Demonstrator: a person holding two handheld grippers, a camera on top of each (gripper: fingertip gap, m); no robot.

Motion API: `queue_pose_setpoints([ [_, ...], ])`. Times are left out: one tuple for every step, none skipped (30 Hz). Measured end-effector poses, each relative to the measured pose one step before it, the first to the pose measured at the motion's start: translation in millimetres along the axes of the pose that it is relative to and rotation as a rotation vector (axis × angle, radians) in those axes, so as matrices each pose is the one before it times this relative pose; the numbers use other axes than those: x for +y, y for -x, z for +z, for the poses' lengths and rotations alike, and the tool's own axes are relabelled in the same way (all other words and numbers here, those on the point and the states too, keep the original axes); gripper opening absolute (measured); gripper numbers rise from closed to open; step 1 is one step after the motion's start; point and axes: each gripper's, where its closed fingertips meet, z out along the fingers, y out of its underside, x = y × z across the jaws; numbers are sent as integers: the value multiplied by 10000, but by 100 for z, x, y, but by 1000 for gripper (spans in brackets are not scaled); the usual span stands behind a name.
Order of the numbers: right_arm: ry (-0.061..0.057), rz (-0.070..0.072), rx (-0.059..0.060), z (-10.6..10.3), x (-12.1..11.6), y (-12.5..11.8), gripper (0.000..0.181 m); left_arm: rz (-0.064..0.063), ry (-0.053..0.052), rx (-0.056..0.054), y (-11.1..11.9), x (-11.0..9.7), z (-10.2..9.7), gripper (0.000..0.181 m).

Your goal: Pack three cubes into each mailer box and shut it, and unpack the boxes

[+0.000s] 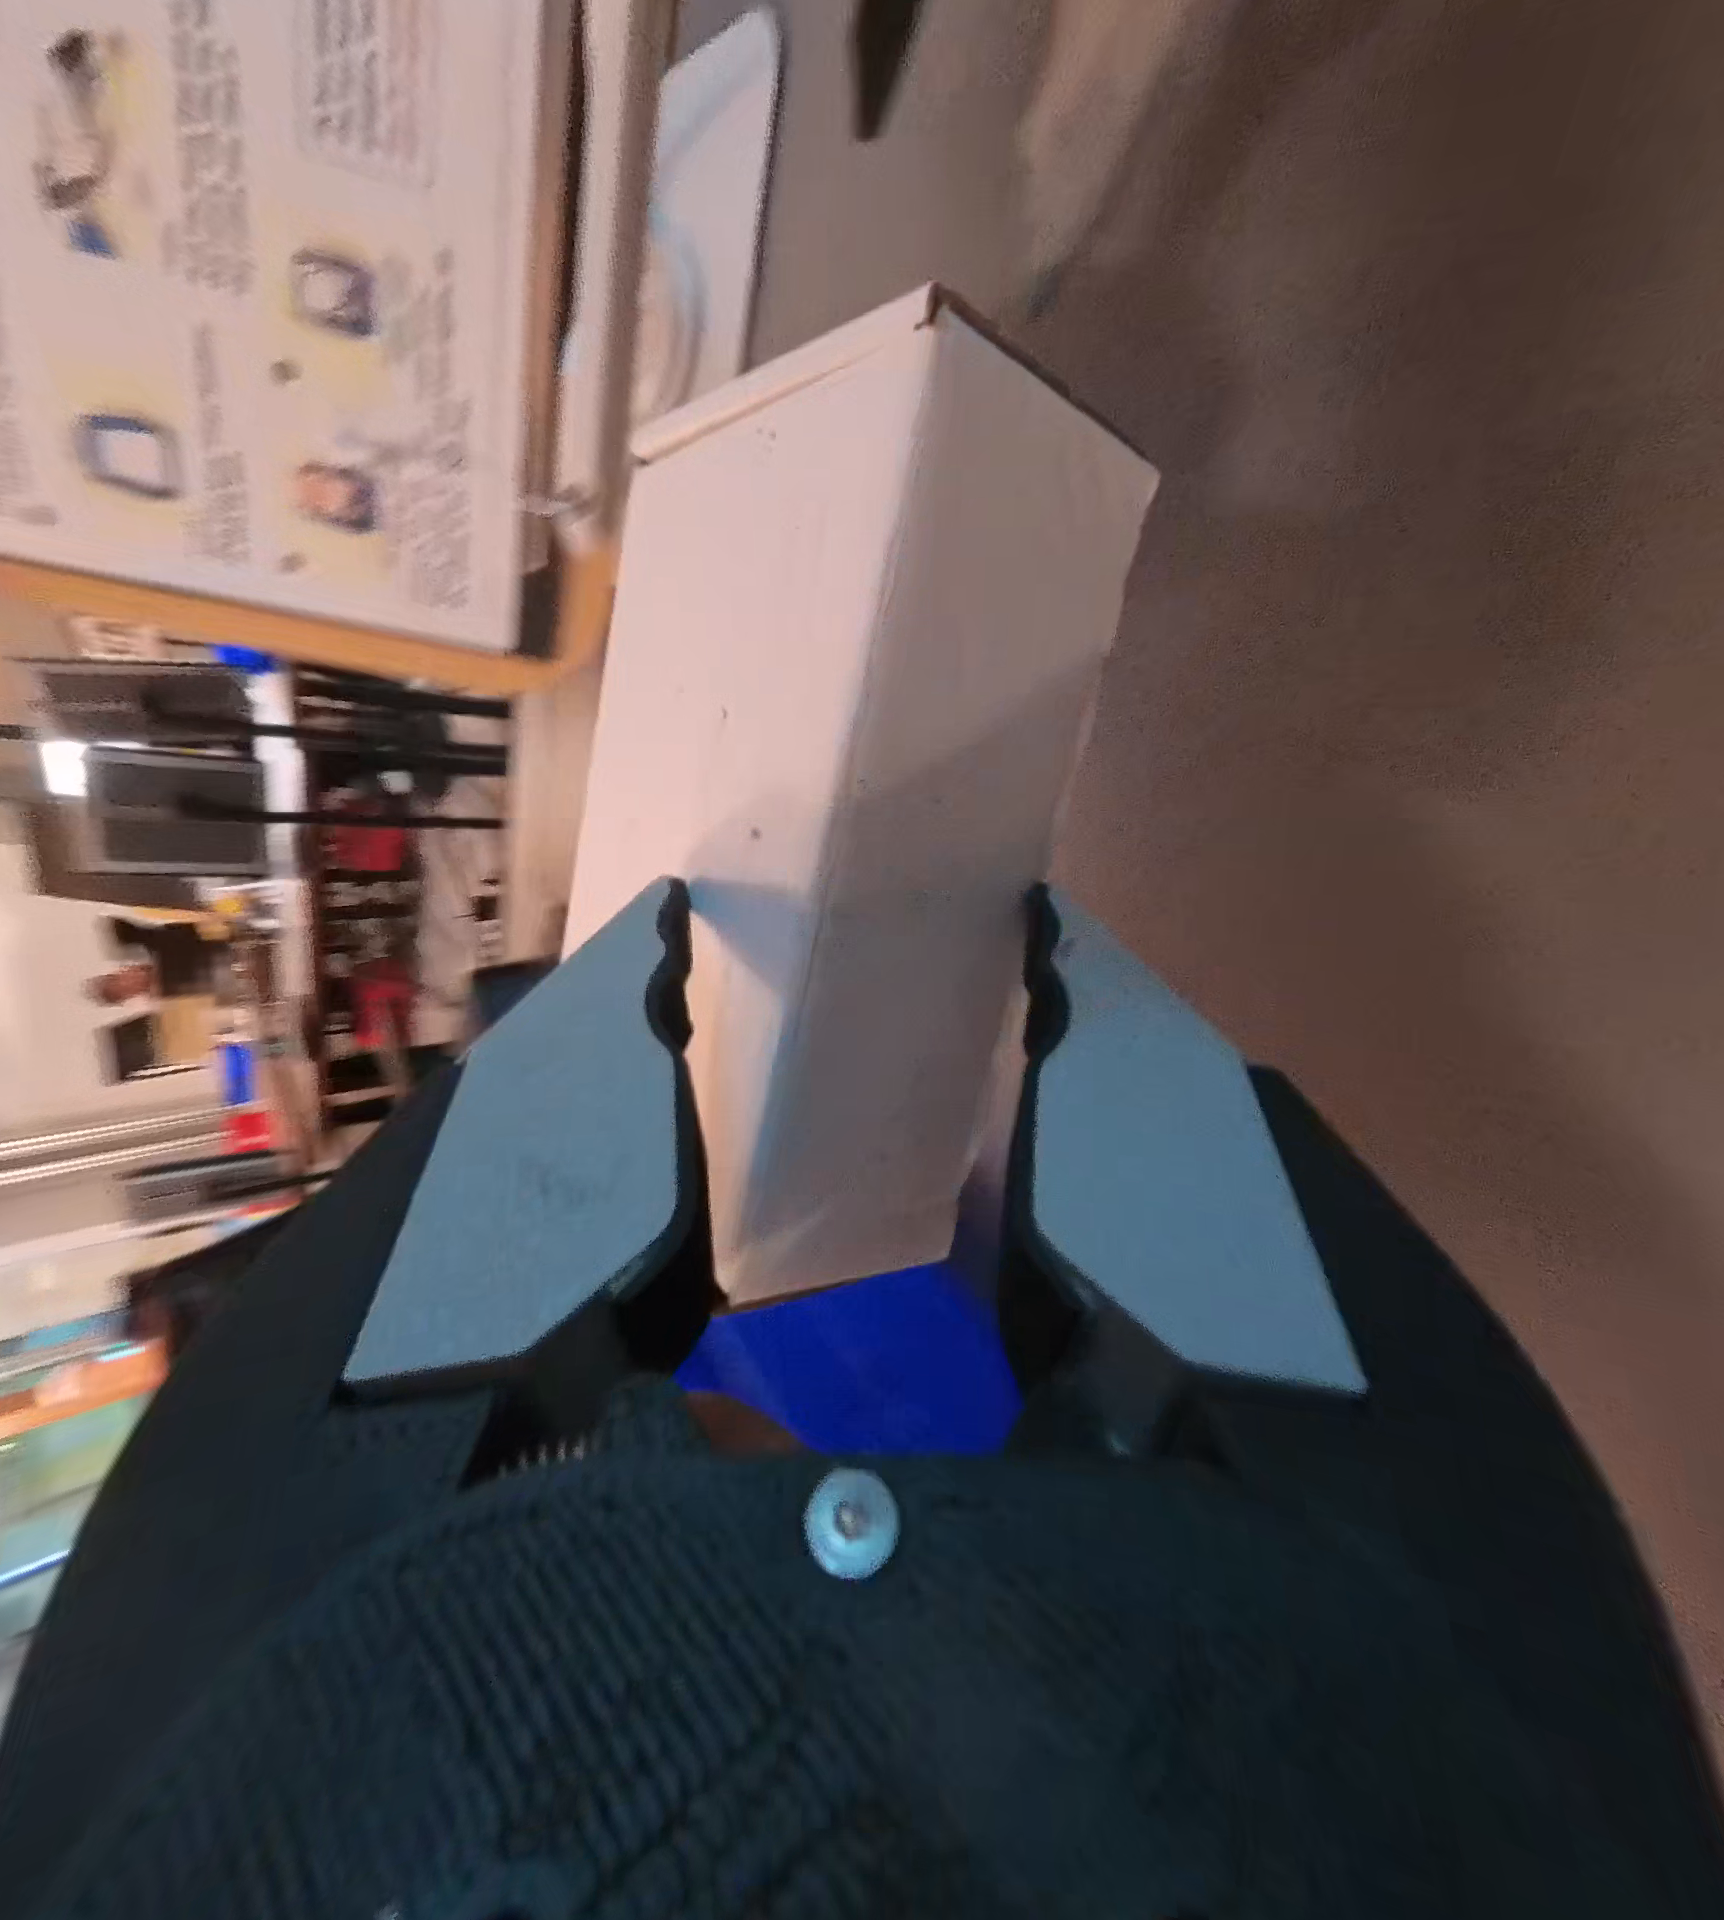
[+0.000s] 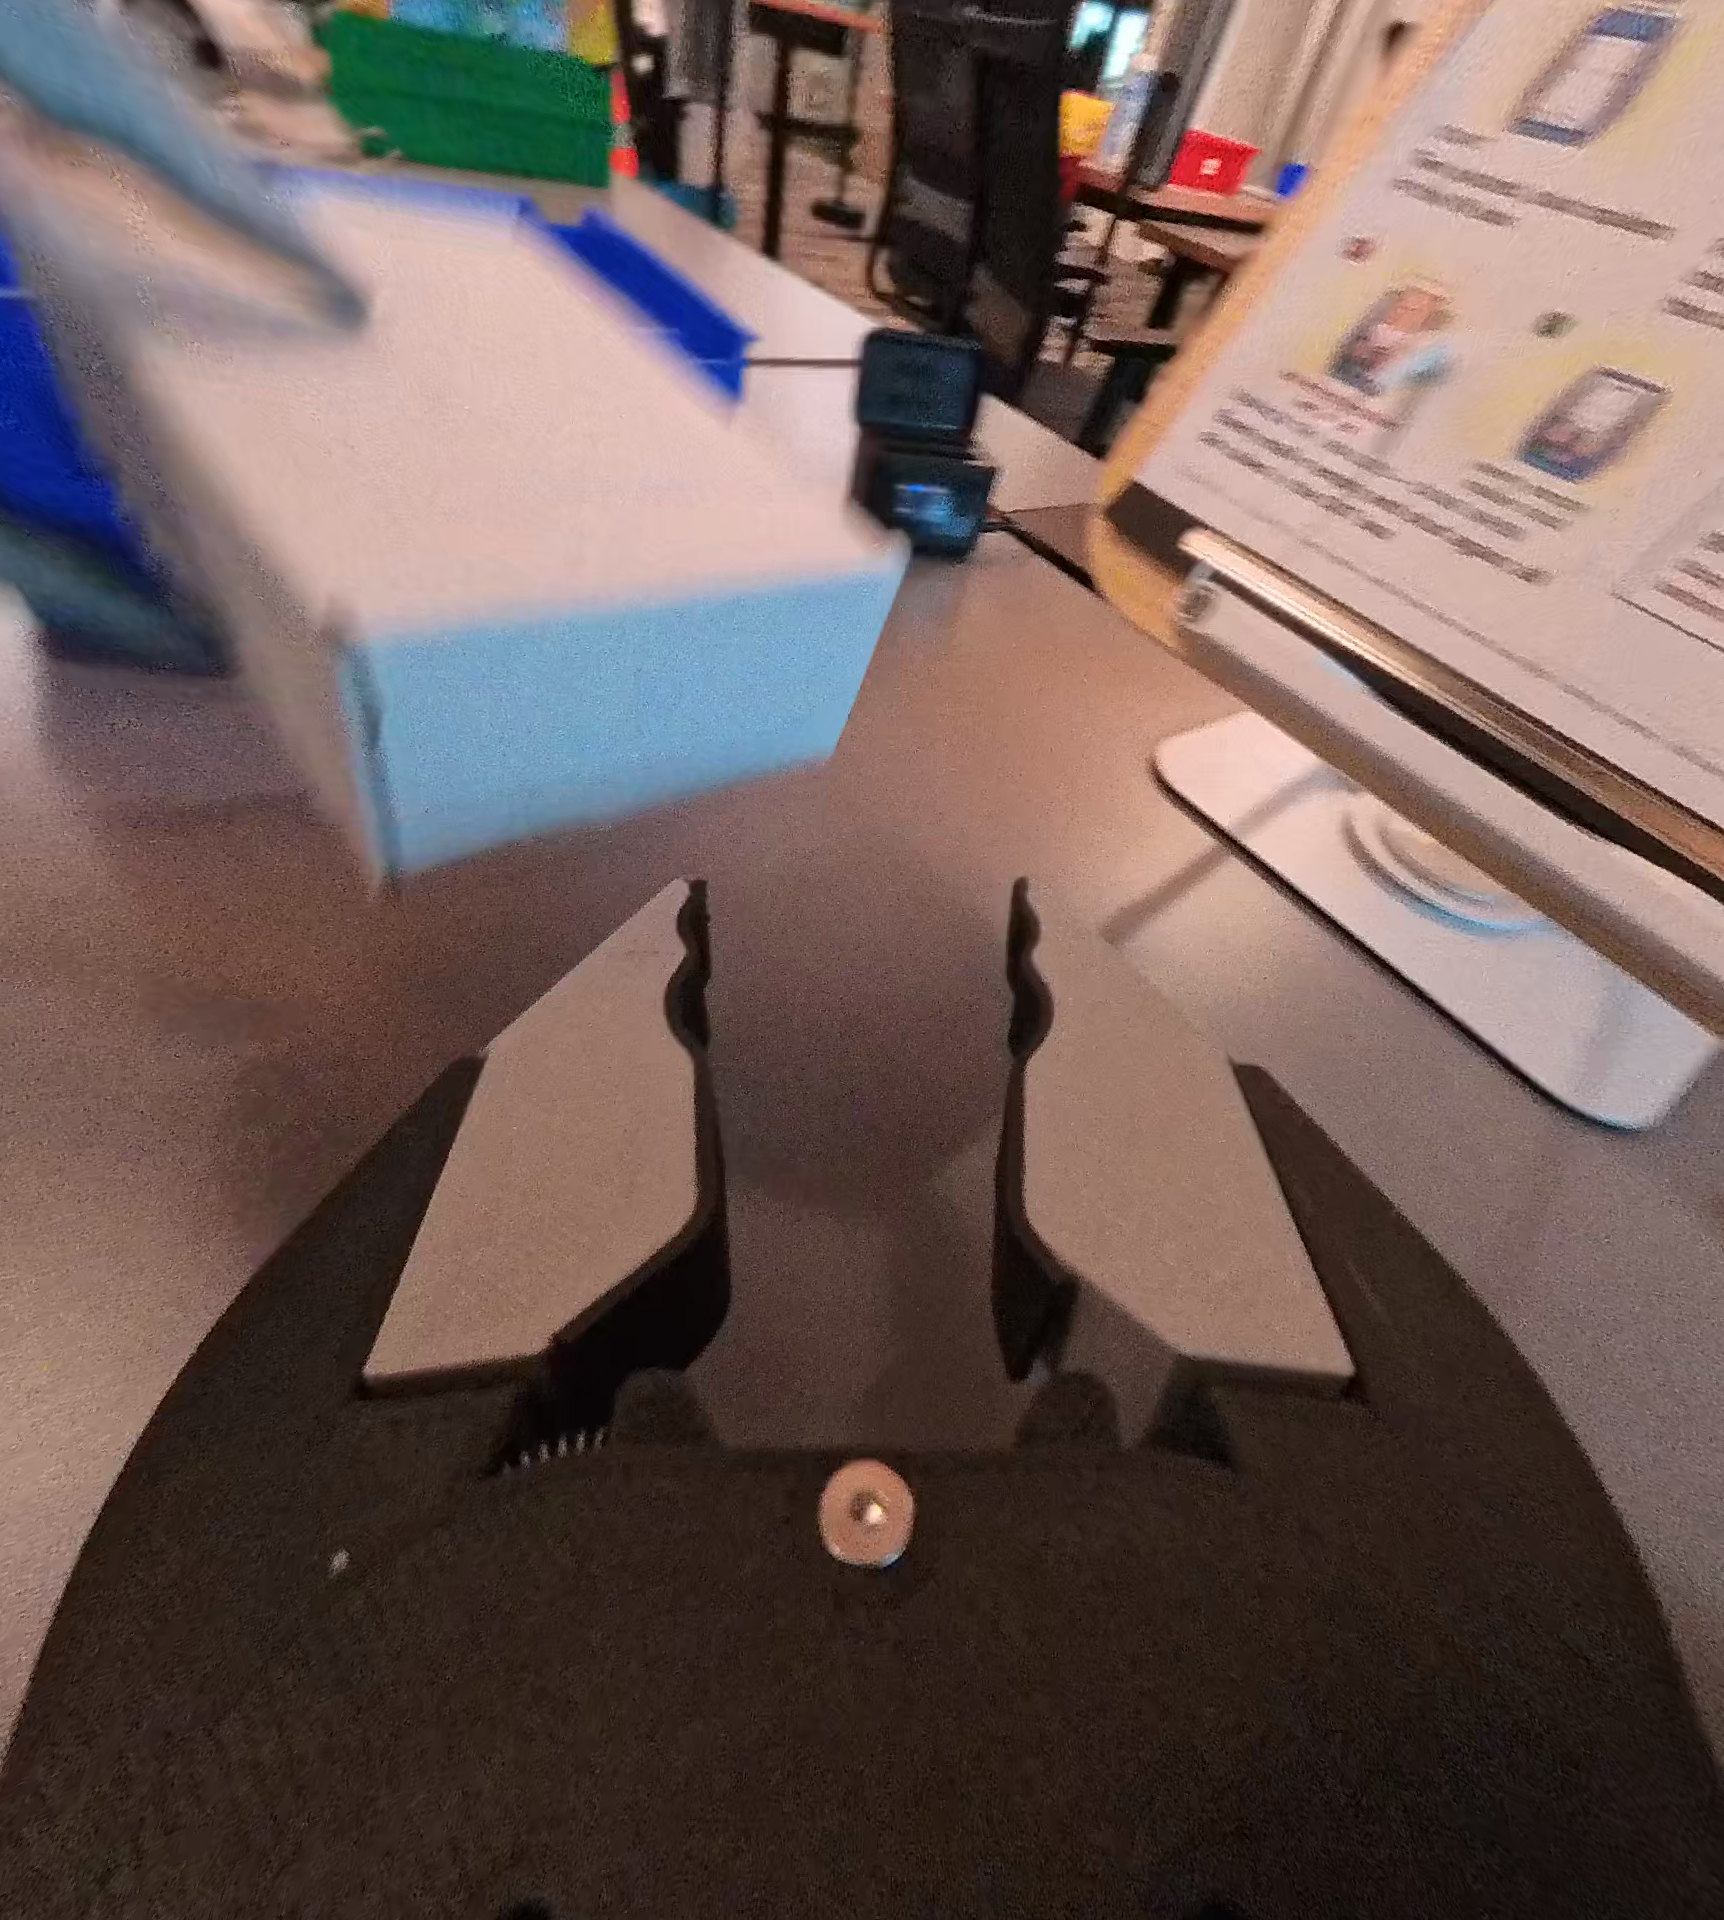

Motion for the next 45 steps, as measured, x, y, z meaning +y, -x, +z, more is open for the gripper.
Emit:
queue_pose_setpoints([
  [20, 228, 311, -356, 311, -1110, 57, -707, -211, 662, -2142, -1264, 1015, 64],
  [247, 186, 367, -194, 709, -1167, 59, -903, -226, 870, -2078, -1129, 990, 61],
  [454, 131, 537, -54, 1063, -1364, 56, -921, -435, 746, -1501, -1228, 858, 50],
  [536, 71, 601, 59, 1217, -1390, 54, -722, -528, 701, -1142, -1116, 549, 38],
  [519, 33, 458, 134, 1167, -1102, 54, -651, -416, 541, -687, -815, 308, 41],
  [431, 1, 225, 138, 955, -661, 54, -682, -322, 4, 237, -497, 44, 44],
  [300, -76, 62, 65, 676, -301, 55, -481, -224, -17, 224, -212, -166, 49],
  [223, -174, 28, 3, 478, -124, 54, -342, -152, 36, 87, 58, -340, 49],
  [209, -219, 2, -43, 381, 16, 53, -302, -181, -19, 158, 166, -446, 46],
  [170, -200, -17, -65, 257, 98, 51, -291, -226, -57, 263, 246, -491, 45],
  [106, -162, -26, -73, 116, 128, 50, -279, -233, -54, 314, 342, -537, 45],
  [75, -100, -42, -93, 62, 117, 47, -305, -179, -161, 601, 525, -519, 44],
  [45, 7, -15, -126, 38, 27, 45, -339, -101, -310, 961, 684, -488, 44],
  [-14, 95, -19, -135, -36, -13, 44, -373, -80, -306, 1074, 750, -433, 41],
  [-49, 113, -85, -125, -74, 80, 43, -411, -96, -217, 1030, 689, -332, 37],
  [-18, 75, -74, -101, -27, 84, 42, -380, -91, -167, 962, 581, -252, 29],
  [12, -9, 32, -85, 41, -6, 41, -264, -125, -227, 959, 382, -212, 7],
  [26, -98, 92, -83, 88, -31, 37, -95, -141, -559, 1271, 216, -199, 0],
  [63, -133, 77, -75, 158, 62, 28, 266, -31, -722, 1271, 143, -11, 0],
  [64, -119, 52, -102, 164, 133, 20, 604, 409, -674, 985, 521, 292, 0],
  [38, -122, 8, -124, 113, 233, 10, 635, 633, -662, 833, 793, 441, 0],
  [61, -166, -45, -145, 158, 308, 0, 421, 436, -449, 465, 613, 442, 0],
  [102, -151, 16, -126, 265, 208, 0, 81, 172, -130, 28, 322, 435, 0],
  [149, -79, 118, -104, 419, 47, 0, -116, 7, 181, -360, 122, 462, 0],
  [183, -49, 127, -126, 531, 51, 0, -101, 9, 263, -418, 105, 489, 0],
  [171, -72, 159, -173, 546, 44, 0, -32, 95, 113, -151, 219, 507, 0],
  [92, -79, 214, -252, 456, -2, 0, -12, 117, 35, -89, 267, 490, 0],
  [-3, -30, 172, -321, 343, 98, 0, -5, 84, 118, -271, 238, 494, 0],
  [-55, 48, 12, -345, 257, 324, 0, 41, 133, 207, -436, 310, 469, 0],
  [-67, 89, -154, -347, 231, 580, 0, 126, 224, 190, -394, 447, 406, 0],
  [-67, 35, -205, -337, 175, 662, 0, 168, 253, 117, -287, 491, 280, 0],
  [-56, -73, -8, -353, 75, 386, 0, 156, 184, 147, -357, 354, 144, 0],
  [-124, -156, 90, -304, -108, 240, 0, 123, 91, 199, -466, 144, 29, 0],
  [-145, -162, -39, -224, -200, 361, 0, 105, 28, 201, -491, -25, -55, 0],
  [-136, -156, -237, -155, -224, 588, 0, 102, 50, 202, -515, -37, -111, 0],
  [-120, -176, -353, -135, -198, 709, 0, 181, 101, 193, -544, 43, -138, 0],
  [-31, -99, -250, -86, -35, 471, 0, 250, 106, 0, -296, 97, -169, 0],
  [47, 58, -168, -60, 114, 188, 0, 253, 129, -99, -113, 194, -190, 0],
  [35, 136, -291, -46, 93, 289, 0, 167, 123, -32, -131, 213, -217, 0],
  [35, 104, -485, -25, 55, 609, 0, 55, 127, 34, -124, 224, -206, 0],
  [149, 8, -595, 62, 190, 891, 0, 43, 92, 57, -139, 163, -185, 0],
  [301, -102, -462, 170, 401, 811, 0, 68, 52, 50, -132, 113, -129, 0],
  [169, -154, -59, 147, 146, 338, 0, 35, 43, 48, -139, 71, -96, 0],
  [-2, -166, -15, 60, -157, 344, 0, 5, 11, 119, -266, -32, -102, 0],
  [-68, -94, -229, 37, -320, 657, 0, 25, -78, 297, -578, -195, -128, 0],
])
